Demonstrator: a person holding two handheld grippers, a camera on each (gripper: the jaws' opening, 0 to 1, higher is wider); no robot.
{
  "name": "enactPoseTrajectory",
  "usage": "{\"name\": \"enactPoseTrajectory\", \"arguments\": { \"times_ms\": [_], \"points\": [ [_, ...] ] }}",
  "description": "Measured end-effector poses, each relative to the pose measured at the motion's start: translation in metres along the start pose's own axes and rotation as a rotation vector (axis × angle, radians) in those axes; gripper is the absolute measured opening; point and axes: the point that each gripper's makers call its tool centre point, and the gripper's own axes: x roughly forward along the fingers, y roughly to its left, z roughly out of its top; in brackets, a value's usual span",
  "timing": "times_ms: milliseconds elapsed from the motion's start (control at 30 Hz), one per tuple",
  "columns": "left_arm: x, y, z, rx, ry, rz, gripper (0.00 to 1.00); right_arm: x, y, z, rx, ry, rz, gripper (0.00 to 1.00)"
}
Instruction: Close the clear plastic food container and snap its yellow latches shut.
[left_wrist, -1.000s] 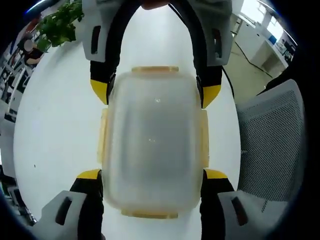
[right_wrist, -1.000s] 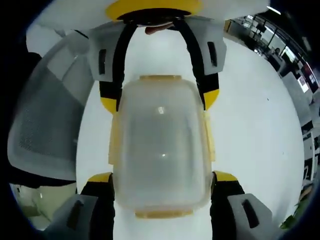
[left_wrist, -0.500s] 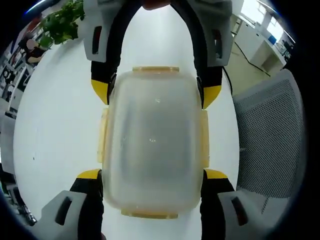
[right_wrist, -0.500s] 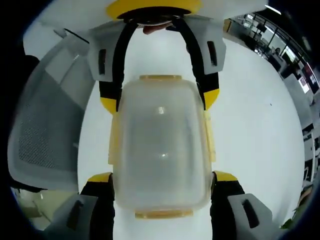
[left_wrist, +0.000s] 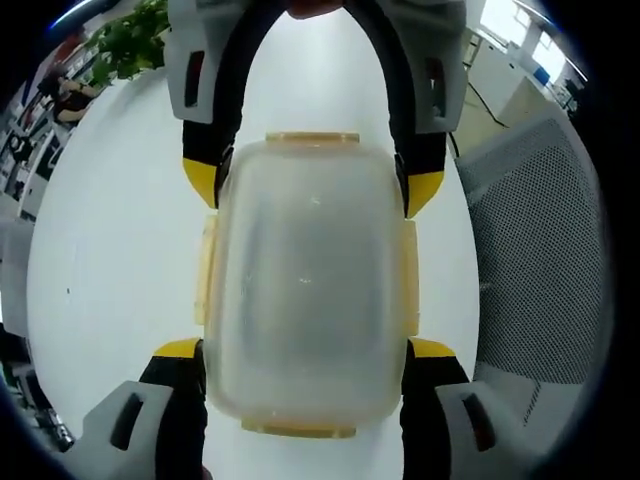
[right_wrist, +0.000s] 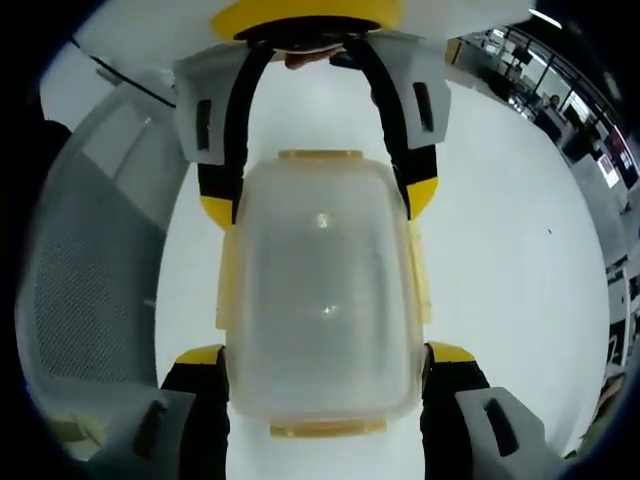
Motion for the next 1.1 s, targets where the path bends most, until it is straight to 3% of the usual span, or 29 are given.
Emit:
{"name": "enactPoseTrajectory", "arguments": {
  "times_ms": [767,1100],
  "points": [
    [-0.02,0.003,-0.074,-0.015,-0.015,0.008,0.8,0.029,0.0,0.072,-0.007,0.021,0.003,0.79],
    [-0.024,-0.002,-0.084,-0.017,-0.034,0.013,0.8,0.034,0.005,0.082,-0.007,0.027,-0.002,0.8]
  ]
}}
